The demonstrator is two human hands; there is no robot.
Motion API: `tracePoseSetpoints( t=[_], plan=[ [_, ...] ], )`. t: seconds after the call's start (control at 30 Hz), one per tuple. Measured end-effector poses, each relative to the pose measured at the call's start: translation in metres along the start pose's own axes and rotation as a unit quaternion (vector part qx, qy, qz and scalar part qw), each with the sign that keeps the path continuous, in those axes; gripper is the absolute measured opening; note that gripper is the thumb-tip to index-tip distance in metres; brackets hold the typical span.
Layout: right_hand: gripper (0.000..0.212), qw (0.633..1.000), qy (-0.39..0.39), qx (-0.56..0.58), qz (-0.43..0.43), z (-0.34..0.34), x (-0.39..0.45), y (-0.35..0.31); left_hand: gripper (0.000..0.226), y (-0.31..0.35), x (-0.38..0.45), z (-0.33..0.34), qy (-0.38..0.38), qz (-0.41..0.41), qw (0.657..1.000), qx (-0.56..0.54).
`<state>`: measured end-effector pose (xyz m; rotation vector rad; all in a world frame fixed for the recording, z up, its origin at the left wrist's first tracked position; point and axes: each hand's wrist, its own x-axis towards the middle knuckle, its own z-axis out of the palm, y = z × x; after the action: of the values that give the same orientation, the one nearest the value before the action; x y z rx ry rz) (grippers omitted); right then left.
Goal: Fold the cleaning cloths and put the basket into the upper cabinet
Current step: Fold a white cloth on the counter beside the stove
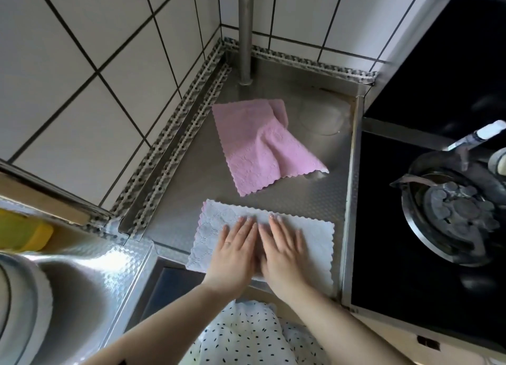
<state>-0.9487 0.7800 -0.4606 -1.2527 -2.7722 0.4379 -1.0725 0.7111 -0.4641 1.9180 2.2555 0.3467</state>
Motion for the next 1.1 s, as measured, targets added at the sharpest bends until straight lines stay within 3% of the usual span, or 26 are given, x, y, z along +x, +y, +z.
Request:
tracePoseSetpoints(
  t=[0.17,0.37,0.43,0.5,0.6,0.7,0.83,0.93,1.03,1.1],
  plan=[
    [0.062,0.995,-0.042,-0.093,-0.008,0.003,-0.013,0.028,0.059,-0.019,-0.009,0.005,-0.023,0.007,0.999,0.041],
    [0.060,0.997,-0.022,-0.078,-0.014,-0.009,-0.027,0.063,0.063,-0.038,-0.014,-0.004,-0.024,-0.011,0.998,0.052],
    [0.050,0.998,0.006,-0.046,-0.037,-0.017,-0.016,0.065,0.055,-0.033,-0.016,-0.010,0.009,0.031,0.999,0.020],
    [0.033,0.997,0.034,-0.004,-0.070,-0.024,0.004,0.061,0.038,-0.020,-0.023,-0.012,0.035,0.122,0.992,-0.011],
    [0.031,0.992,0.023,0.018,-0.121,-0.033,0.034,0.048,0.016,-0.001,-0.035,-0.007,0.028,0.182,0.983,-0.020],
    [0.043,0.981,-0.005,0.000,-0.193,-0.035,0.051,0.040,0.012,0.006,-0.039,-0.005,0.018,0.140,0.990,-0.026],
    [0.039,0.972,-0.044,-0.016,-0.229,-0.044,0.060,0.037,0.008,-0.001,-0.038,-0.016,0.003,0.099,0.995,-0.009],
    [0.038,0.975,-0.123,-0.012,-0.184,-0.049,0.058,0.034,0.012,-0.018,-0.041,-0.025,0.005,0.075,0.997,0.018],
    [0.034,0.978,-0.140,0.015,-0.151,-0.044,0.055,0.034,0.018,-0.042,-0.045,-0.038,0.008,0.042,0.998,0.052],
    [0.036,0.972,-0.159,-0.007,-0.175,-0.038,0.050,0.032,0.024,-0.059,-0.048,-0.046,0.000,0.014,0.998,0.067]
  ],
)
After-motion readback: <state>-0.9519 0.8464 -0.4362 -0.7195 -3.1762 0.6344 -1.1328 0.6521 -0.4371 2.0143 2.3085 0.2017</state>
